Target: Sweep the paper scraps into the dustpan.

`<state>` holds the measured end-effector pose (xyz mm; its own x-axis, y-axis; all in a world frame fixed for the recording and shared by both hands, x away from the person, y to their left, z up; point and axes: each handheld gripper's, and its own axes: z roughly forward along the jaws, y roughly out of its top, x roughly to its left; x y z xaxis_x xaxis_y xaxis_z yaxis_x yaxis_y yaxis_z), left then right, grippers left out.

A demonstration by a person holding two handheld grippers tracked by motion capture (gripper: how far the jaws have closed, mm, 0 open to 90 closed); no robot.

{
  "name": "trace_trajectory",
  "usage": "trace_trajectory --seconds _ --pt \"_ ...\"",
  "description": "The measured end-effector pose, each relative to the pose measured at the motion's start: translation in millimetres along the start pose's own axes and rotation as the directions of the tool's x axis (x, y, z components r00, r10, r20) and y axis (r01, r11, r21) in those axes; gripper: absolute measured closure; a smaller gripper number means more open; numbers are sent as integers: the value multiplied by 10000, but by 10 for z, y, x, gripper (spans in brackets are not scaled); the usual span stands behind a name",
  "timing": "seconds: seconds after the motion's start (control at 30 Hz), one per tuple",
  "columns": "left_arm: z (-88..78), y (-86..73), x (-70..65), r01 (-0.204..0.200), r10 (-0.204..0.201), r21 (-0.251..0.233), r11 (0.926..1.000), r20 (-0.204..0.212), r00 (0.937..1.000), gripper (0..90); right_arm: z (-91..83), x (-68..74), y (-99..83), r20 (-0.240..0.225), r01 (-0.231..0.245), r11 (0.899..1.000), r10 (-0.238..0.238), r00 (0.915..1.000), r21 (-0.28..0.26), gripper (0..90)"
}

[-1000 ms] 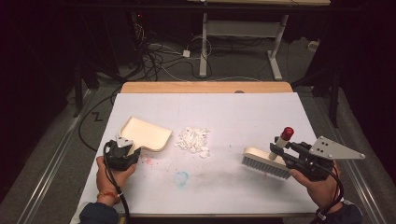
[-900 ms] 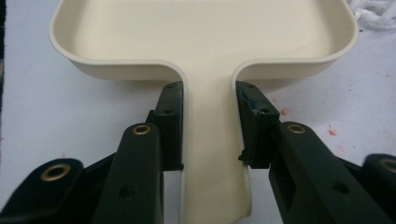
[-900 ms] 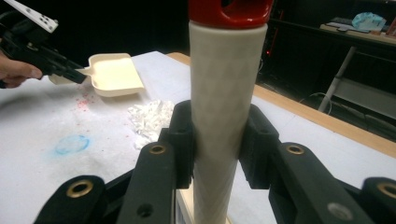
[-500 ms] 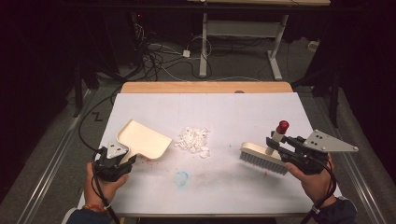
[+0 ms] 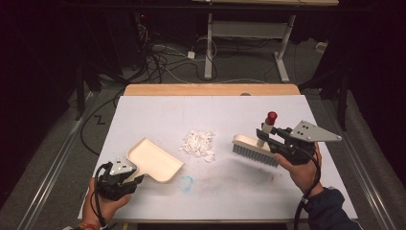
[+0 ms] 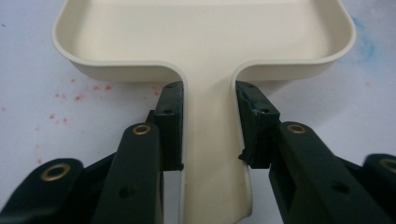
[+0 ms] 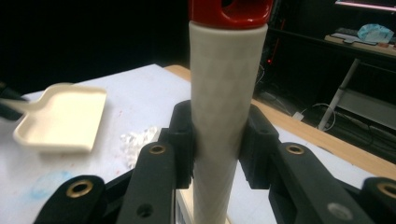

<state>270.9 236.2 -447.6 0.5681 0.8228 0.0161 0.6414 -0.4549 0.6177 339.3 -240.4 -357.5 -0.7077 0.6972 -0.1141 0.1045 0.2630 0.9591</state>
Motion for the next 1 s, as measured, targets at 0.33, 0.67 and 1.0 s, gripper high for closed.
trace_trajectory --seconds 0.33,0.67,1.0 --pt "41 11 -46 -410 396 406 9983 347 9986 639 474 -158 181 397 -125 9998 117 9991 184 706" --pt "94 49 -9 -469 439 482 9977 607 9972 638 1063 -286 313 899 -238 9991 205 9957 351 706" --pt "139 74 -42 -624 581 587 9963 732 9956 637 1549 -346 365 1570 -566 9979 509 9863 317 706"
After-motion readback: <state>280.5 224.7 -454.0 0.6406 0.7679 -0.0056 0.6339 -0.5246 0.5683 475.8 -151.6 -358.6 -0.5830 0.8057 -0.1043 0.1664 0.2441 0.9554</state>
